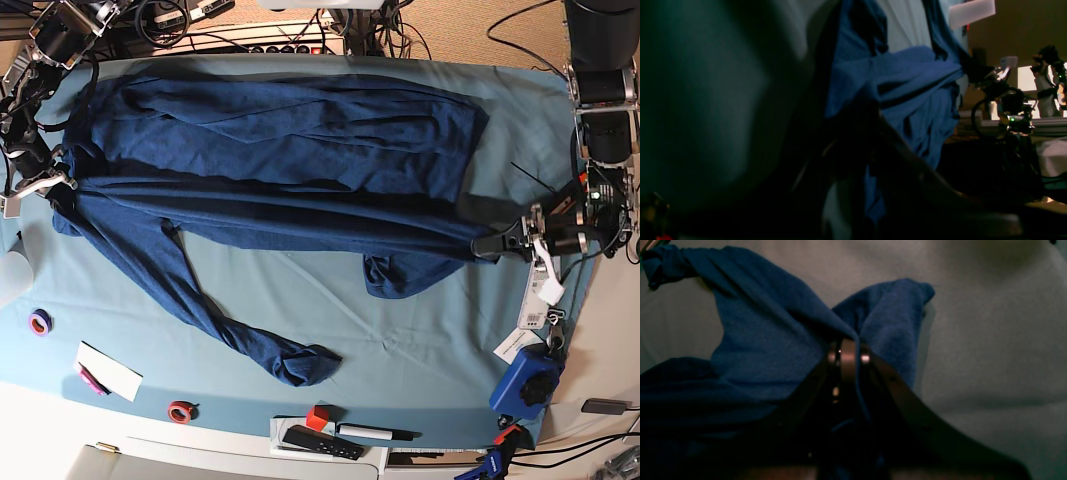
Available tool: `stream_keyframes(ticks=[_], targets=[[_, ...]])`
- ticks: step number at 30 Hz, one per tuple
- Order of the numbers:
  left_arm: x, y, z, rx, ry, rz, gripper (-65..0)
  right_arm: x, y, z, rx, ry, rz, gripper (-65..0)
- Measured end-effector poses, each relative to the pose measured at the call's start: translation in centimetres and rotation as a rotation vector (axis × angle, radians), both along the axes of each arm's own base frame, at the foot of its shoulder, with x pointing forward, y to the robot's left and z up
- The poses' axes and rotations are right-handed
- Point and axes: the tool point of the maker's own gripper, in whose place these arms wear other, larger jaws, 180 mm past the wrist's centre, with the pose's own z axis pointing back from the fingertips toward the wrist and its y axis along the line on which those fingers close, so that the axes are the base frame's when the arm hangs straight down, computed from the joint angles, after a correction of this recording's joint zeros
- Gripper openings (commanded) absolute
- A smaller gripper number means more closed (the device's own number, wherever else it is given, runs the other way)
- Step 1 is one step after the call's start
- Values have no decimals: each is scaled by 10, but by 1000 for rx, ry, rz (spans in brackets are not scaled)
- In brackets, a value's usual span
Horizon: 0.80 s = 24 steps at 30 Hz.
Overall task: Layout the t-shirt on the table in an organized manner, then fold the t-shirt properly
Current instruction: 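Lay the folded hem onto the shirt body with both grippers, then open both grippers and move them away from the shirt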
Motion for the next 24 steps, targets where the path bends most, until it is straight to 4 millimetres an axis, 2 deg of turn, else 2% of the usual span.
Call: stream_keyframes(ticks=[4, 9, 10, 13, 15, 20, 24], targets=[[0, -2, 0, -4, -1, -1, -650, 0, 1, 0, 2, 0, 0, -650], [0, -2, 0, -4, -1, -1, -485, -1, 0, -2, -2, 7, 0, -650], [1, -2, 0, -4, -2, 0, -465, -1, 0, -2, -5, 9, 0, -623], [3, -1, 1, -7, -8, 10, -439, -1, 0, -3, -8, 12, 0, -489], [3, -1, 2, -9, -12, 15, -432, -1, 0, -3, -7, 12, 0, -441], [4, -1, 2, -10, -11, 15, -424, -1, 0, -3, -7, 12, -1, -439], [10, 0, 5, -21, -32, 46, -377, 0, -1, 0, -11, -3, -6, -439]])
